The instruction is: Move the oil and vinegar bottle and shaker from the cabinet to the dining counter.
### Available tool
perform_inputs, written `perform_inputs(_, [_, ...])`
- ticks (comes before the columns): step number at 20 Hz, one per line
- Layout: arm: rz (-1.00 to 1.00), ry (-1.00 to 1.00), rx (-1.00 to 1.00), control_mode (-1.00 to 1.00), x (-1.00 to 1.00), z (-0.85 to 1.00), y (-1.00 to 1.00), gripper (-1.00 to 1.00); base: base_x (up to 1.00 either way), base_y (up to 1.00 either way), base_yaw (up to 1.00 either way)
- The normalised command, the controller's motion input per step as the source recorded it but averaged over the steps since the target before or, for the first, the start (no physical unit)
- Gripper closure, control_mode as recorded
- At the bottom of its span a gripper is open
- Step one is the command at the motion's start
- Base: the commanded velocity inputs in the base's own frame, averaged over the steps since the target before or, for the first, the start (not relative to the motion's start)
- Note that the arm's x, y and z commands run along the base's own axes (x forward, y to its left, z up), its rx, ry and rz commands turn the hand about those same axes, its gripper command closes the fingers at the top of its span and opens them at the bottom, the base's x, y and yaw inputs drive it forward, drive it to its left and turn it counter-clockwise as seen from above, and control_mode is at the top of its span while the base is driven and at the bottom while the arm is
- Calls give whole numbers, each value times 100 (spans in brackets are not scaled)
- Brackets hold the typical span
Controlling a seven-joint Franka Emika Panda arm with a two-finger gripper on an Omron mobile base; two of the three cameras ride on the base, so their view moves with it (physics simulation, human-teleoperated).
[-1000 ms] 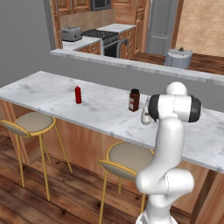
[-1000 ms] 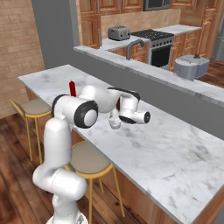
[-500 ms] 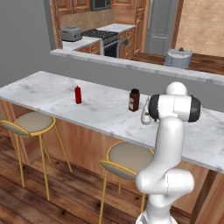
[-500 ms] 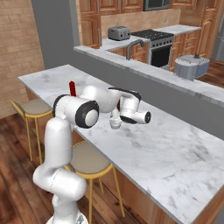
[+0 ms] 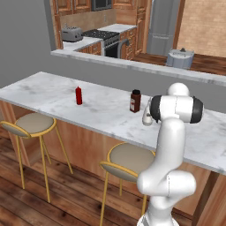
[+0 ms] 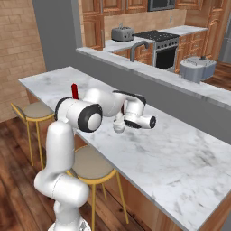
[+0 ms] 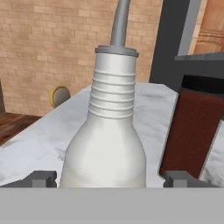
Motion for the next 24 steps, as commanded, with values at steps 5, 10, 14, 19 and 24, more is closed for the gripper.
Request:
perform_inputs(5, [0,-1,0,-100,-2,-9,-2,-100,0,0,0])
perform_inputs(10, [0,0,0,-100,-7,-6,0,-100,0,0,0])
perform_inputs(14, [0,0,-2,-100,-6,0,-10,-100,0,0,0])
perform_inputs(19, [-4,0,-2,-100,-15,2,-3,-100,0,0,0])
perform_inputs(24, [-7,0,-3,-100,-20,9,-2,-100,0,0,0])
